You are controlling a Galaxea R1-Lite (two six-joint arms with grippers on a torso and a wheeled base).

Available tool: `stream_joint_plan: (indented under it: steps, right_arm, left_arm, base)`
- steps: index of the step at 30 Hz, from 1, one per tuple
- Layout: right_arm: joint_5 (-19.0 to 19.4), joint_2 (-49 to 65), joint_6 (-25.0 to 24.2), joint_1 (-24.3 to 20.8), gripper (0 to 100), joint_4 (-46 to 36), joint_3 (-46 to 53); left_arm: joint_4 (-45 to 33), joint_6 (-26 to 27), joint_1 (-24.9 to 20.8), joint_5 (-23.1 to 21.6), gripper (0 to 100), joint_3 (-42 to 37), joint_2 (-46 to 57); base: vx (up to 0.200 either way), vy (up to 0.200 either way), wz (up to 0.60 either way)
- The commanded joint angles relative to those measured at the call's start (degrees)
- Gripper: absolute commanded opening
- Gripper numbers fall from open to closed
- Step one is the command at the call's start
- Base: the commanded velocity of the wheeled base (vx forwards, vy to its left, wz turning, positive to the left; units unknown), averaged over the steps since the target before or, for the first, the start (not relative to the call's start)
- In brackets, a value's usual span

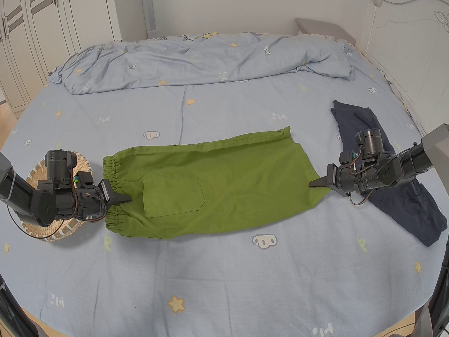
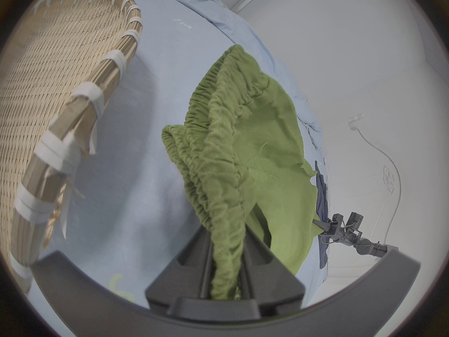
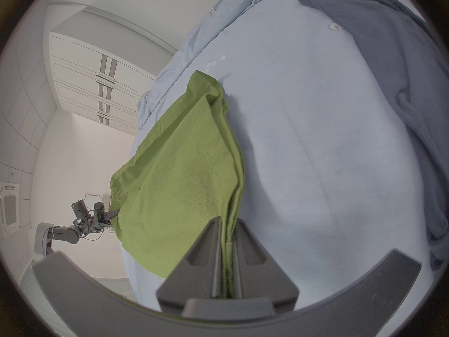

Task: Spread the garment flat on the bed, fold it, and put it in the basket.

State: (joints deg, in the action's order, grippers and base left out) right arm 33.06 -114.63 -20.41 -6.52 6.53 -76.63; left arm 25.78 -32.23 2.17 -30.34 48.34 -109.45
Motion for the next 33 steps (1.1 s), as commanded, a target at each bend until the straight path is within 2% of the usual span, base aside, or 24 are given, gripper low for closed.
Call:
stream_joint_plan:
  steps: [1,5,8,13,16,17,20,22,27,33]
  right_arm:
    - [-0.1,0.2,0.1,0.0,0,0.2,0.1]
    - [-0.3,1.1,0.1,0.2,0,0.0,0.8]
    - [-0.5,6.1,0.3,0.3,0,-1.5,4.1]
    - [-0.6,13.2,0.8,1.1,0,-6.1,9.7]
    - [-0.6,17.8,2.7,2.6,0,-8.5,13.9]
    - [-0.7,21.6,4.4,3.2,0,-9.3,19.1]
    - [-0.7,23.2,4.9,3.4,0,-9.3,21.3]
    - [-0.9,29.2,5.5,3.4,0,-9.0,29.9]
    - [-0.9,34.7,6.7,2.7,0,-8.9,38.8]
    - [-0.8,35.7,7.8,2.6,0,-8.8,45.3]
  left_arm:
    - [0.1,0.0,0.0,0.0,0,0.0,0.0]
    - [0.0,0.1,0.1,0.1,0,0.0,0.2]
    - [-0.7,0.1,0.1,0.1,0,0.0,1.0]
    - [-6.9,1.3,-0.7,0.1,0,-0.1,3.2]
    - [-11.3,4.0,-0.7,0.1,0,-0.2,4.3]
    - [-15.2,6.7,-0.3,0.1,0,-0.4,4.7]
    - [-16.6,7.5,-0.2,0.1,0,-0.7,5.0]
    - [-20.6,11.7,-0.1,0.1,0,-3.5,5.9]
    - [-20.9,15.6,-0.4,0.1,0,-8.6,7.0]
    - [-20.9,17.3,-0.5,0.2,0,-11.4,7.4]
  base:
    - [0.000,0.000,0.00]
    - [0.000,0.000,0.00]
    - [0.000,0.000,0.00]
    - [0.000,0.000,0.00]
    - [0.000,0.000,0.00]
    - [0.000,0.000,0.00]
    - [0.000,0.000,0.00]
    - [0.000,0.000,0.00]
    - [0.000,0.000,0.00]
    - [0.000,0.000,0.00]
